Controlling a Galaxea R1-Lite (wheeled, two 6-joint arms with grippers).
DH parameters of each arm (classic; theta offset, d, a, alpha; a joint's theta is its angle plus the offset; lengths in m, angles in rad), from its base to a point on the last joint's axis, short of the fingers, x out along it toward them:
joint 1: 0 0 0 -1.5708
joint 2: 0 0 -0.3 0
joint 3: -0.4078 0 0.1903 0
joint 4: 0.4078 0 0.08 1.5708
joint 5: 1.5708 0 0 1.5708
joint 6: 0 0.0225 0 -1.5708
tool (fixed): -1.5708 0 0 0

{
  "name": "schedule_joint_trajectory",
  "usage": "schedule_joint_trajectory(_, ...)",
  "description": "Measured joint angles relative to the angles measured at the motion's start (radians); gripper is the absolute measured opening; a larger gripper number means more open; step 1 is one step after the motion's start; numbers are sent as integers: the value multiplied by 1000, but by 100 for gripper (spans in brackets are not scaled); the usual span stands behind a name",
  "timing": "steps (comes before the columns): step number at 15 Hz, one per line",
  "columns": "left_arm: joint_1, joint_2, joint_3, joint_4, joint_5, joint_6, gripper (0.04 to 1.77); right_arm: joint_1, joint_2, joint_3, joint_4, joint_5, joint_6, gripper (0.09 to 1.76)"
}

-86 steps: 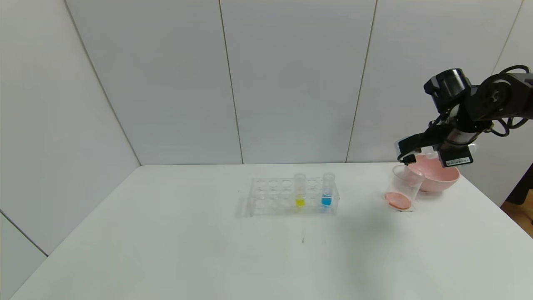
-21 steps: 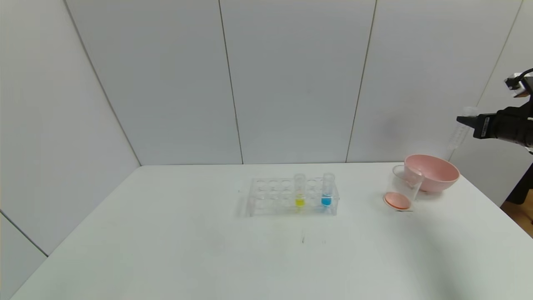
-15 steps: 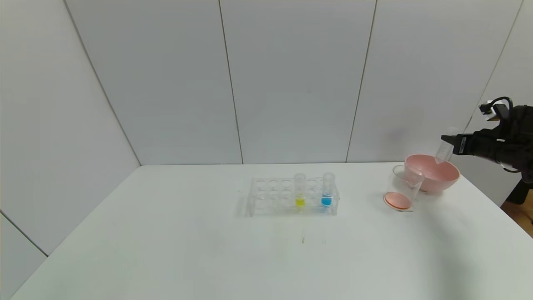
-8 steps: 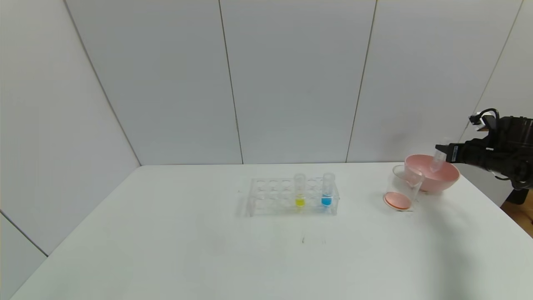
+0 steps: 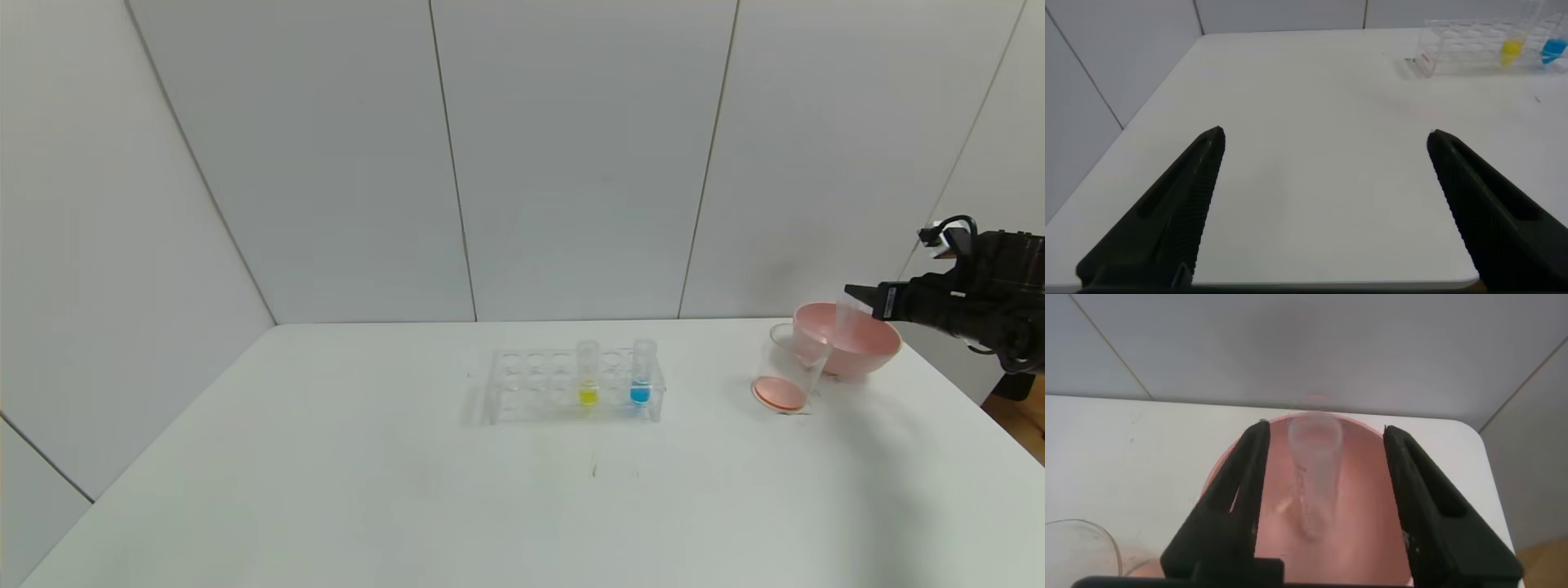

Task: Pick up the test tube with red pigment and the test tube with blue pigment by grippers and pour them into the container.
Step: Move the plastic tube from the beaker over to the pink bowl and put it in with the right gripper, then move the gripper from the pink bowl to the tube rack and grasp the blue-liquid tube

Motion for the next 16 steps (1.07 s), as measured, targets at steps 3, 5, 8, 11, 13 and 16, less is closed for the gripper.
schedule_joint_trajectory(3, 0, 0, 0, 0, 0, 0, 176, -1, -4, 4, -2, -1, -3, 126)
schedule_joint_trajectory(5, 0, 0, 0, 0, 0, 0, 176, -1, -19, 18, -2, -1, -3, 136)
schedule_joint_trajectory(8, 0, 0, 0, 0, 0, 0, 176, 0, -57, 81, -2, 1, -2, 147)
schedule_joint_trajectory(11, 0, 0, 0, 0, 0, 0, 176, 5, -130, 199, -23, 1, -3, 155)
schedule_joint_trajectory(13, 0, 0, 0, 0, 0, 0, 176, 19, -191, 303, -100, -1, 2, 158)
schedule_joint_trajectory(16, 0, 0, 0, 0, 0, 0, 176, 61, -301, 487, -220, -22, 10, 162)
